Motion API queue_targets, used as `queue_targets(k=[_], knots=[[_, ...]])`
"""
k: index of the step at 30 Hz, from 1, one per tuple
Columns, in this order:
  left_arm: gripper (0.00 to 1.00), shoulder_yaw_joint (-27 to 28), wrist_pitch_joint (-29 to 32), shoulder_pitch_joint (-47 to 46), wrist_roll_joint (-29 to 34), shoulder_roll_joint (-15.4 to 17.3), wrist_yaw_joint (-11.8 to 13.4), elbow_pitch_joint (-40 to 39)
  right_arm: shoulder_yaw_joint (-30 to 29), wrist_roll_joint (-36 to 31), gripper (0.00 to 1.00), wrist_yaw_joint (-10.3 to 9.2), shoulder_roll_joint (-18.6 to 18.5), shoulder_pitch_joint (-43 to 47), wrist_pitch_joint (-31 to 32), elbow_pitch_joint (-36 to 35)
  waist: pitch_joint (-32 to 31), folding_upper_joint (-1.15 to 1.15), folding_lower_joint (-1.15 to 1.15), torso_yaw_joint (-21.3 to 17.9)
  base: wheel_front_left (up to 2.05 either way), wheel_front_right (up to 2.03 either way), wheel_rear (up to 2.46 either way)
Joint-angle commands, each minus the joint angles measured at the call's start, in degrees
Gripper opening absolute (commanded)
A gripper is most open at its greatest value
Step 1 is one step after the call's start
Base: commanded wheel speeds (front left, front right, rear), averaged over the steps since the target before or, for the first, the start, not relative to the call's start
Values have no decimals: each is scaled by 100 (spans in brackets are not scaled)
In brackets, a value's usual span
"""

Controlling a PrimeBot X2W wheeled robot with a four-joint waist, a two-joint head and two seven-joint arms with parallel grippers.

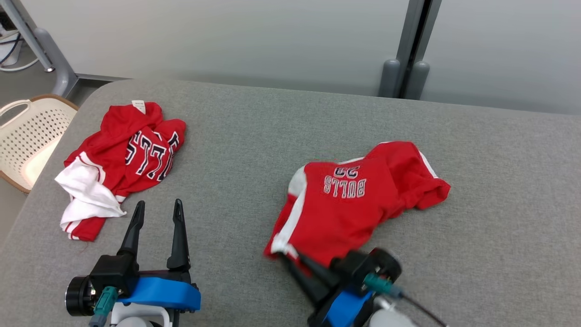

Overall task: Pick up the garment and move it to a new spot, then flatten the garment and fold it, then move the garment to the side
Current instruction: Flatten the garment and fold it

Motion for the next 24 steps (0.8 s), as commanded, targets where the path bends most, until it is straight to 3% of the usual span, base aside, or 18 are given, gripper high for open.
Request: queue_targets(k=[1,3,4,5,6,10,14,18,24], knots=[[100,-11,-27,31,-34,1,22,-6,269,119,0,3,7,109,-22,-1,-1,0,0,31,0,0,0],[100,-17,-27,30,-38,1,14,20,660,305,0,3,8,177,-21,39,-5,0,0,54,0,0,0],[100,-12,-27,31,-45,2,15,27,811,376,5,3,5,206,-22,83,-8,0,0,57,0,0,0],[100,-11,-27,34,-52,1,25,32,988,415,45,3,7,218,-10,130,-10,0,0,53,0,0,0],[100,-4,-27,39,-59,0,28,33,1114,486,100,3,10,213,-14,147,-12,0,0,43,0,0,0],[100,36,-27,64,-90,1,42,33,1309,611,100,3,8,127,-19,164,-32,0,0,-70,0,0,0],[100,55,-27,74,-82,1,46,40,958,416,100,3,7,163,-21,-53,-81,0,0,-209,0,0,0],[100,66,-27,86,-86,2,89,-2,244,33,100,3,5,391,-19,-308,-113,0,0,-347,0,0,0],[100,124,-26,131,-41,2,76,-25,-1338,-578,100,3,-15,823,-21,-802,-144,0,0,-513,0,0,0]])
